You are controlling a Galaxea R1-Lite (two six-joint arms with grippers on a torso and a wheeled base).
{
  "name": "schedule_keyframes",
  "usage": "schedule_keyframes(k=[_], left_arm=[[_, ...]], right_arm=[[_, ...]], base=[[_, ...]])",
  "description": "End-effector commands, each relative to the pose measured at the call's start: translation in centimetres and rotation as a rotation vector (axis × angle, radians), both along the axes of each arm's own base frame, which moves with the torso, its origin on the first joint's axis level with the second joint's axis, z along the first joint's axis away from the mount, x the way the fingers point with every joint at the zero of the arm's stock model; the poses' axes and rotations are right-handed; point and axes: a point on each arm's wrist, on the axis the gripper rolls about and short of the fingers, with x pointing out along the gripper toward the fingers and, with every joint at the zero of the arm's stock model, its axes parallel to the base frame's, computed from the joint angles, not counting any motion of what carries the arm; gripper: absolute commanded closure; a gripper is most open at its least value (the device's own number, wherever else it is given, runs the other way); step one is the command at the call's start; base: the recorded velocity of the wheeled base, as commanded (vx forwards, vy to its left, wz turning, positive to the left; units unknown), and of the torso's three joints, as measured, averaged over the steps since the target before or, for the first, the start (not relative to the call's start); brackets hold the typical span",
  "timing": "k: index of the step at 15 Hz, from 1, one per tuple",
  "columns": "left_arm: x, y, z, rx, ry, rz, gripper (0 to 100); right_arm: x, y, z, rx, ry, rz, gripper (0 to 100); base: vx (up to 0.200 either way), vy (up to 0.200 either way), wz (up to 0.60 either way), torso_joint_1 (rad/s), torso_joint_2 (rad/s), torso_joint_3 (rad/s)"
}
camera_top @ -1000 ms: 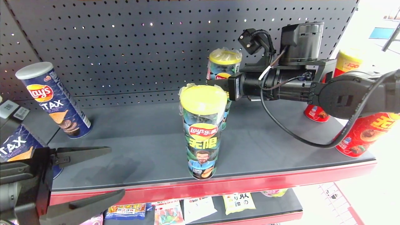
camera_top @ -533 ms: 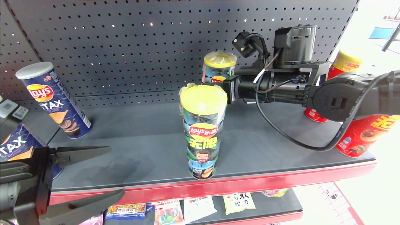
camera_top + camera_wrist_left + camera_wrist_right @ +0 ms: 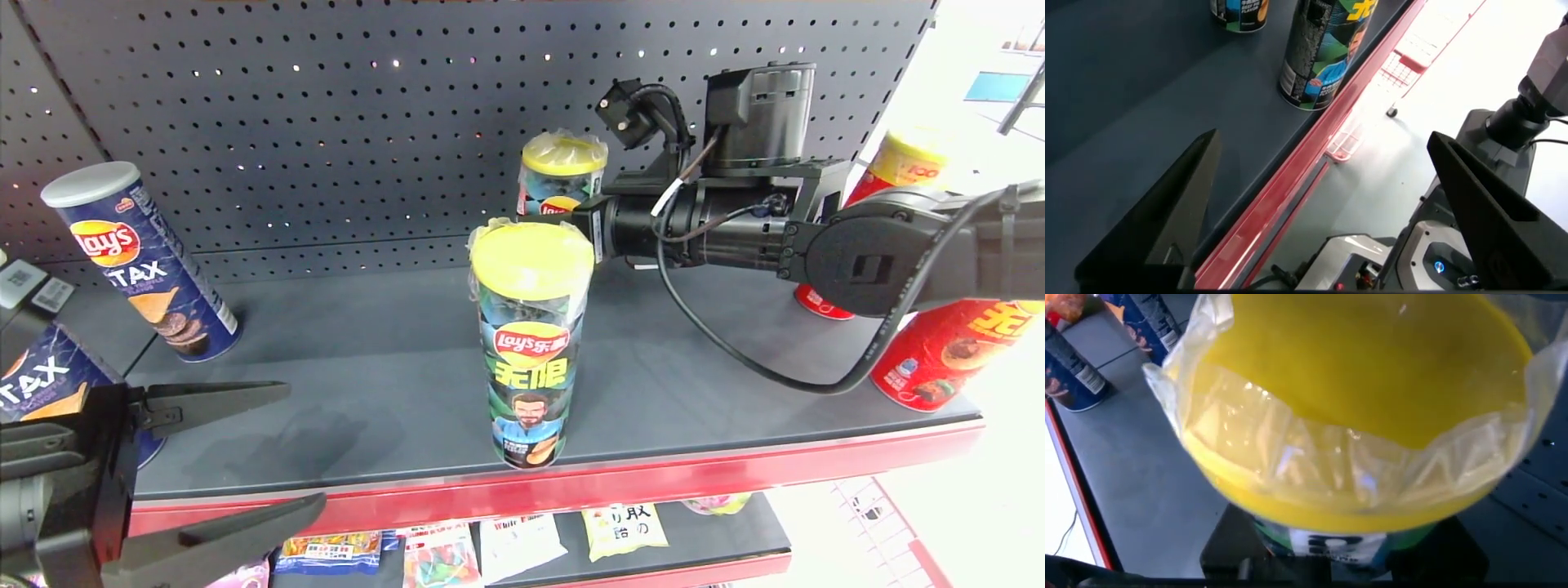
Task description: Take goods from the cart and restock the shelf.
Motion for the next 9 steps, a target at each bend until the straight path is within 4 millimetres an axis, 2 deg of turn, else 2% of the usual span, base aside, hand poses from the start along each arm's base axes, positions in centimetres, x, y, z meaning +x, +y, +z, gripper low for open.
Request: schedule_keyframes(k=[1, 6, 9], left_arm=[[0.1, 0.0, -0.1, 0.001, 0.004, 0.0, 0], [0.1, 0.0, -0.1, 0.002, 0.007, 0.0, 0], [0.1, -0.1, -0.2, 0.003, 0.009, 0.0, 0]], right_arm=[[-0.2, 0.2, 0.0, -0.001, 0.0, 0.007, 0], [-0.5, -0.2, -0.3, -0.008, 0.014, 0.0, 0], [-2.0, -1.5, 0.2, -0.011, 0.018, -0.004, 0]], base=[[0.0, 0.0, 0.0, 0.0, 0.0, 0.0], [0.0, 0.0, 0.0, 0.0, 0.0, 0.0], [0.0, 0.0, 0.0, 0.0, 0.0, 0.0]])
